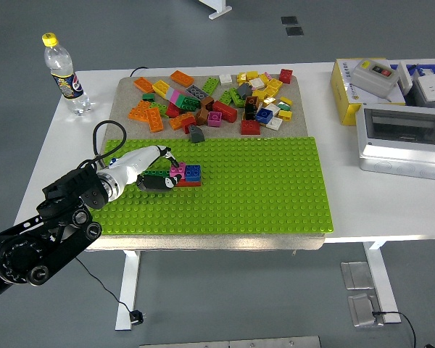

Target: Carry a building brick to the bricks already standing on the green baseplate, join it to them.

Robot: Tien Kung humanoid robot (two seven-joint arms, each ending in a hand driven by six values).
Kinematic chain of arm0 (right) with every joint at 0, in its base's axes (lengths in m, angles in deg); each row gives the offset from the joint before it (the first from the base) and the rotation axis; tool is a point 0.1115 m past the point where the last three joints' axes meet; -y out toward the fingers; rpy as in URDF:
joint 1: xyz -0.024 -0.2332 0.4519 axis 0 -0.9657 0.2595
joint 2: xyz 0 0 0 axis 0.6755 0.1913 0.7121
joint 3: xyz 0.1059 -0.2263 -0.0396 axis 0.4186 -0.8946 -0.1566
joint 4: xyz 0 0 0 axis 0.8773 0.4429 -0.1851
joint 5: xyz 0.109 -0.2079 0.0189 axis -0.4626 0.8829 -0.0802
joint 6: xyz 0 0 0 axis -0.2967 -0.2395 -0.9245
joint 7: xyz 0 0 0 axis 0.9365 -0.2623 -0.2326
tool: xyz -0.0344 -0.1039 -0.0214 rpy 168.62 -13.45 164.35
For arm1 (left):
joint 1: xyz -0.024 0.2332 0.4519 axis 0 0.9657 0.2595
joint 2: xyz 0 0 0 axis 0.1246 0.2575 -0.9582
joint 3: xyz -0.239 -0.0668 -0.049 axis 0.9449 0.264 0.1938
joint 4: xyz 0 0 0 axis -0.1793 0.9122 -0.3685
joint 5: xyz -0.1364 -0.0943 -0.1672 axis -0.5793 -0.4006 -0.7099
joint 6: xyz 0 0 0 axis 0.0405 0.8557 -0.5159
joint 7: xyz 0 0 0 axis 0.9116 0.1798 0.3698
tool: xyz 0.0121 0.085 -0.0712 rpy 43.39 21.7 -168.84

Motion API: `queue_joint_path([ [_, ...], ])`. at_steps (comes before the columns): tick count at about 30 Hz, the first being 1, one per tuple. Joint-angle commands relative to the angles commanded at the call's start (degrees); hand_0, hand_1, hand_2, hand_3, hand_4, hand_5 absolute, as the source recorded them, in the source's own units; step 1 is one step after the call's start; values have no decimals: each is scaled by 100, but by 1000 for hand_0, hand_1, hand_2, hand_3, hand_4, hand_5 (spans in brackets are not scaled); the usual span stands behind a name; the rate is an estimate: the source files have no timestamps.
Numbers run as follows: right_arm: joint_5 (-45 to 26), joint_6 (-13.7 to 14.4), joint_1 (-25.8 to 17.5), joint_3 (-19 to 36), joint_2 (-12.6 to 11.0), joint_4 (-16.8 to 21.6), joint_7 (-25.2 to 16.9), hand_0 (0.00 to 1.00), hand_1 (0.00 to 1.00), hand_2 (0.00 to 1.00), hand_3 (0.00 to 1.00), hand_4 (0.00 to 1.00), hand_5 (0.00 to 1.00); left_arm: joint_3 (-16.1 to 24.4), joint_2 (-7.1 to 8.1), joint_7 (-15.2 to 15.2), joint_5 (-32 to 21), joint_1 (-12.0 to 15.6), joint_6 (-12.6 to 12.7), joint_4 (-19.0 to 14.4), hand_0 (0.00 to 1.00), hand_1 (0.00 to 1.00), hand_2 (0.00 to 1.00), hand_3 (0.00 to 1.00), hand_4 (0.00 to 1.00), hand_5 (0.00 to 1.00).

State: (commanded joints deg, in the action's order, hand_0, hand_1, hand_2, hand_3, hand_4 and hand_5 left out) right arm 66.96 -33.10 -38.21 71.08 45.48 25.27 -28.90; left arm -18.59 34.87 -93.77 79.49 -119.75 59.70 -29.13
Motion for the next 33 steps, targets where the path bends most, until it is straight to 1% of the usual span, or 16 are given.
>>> queue_joint_path([
  [15,33,-12,-6,28,-2,4,-19,715,715,764,732,524,692,26,-78,33,-11,99,25,28,998,962,965,663,613,436],
  [33,46,-30,-18,40,0,2,-26,716,714,764,734,525,694,-37,-10,67,-27,104,55,11,998,961,959,655,607,434],
])
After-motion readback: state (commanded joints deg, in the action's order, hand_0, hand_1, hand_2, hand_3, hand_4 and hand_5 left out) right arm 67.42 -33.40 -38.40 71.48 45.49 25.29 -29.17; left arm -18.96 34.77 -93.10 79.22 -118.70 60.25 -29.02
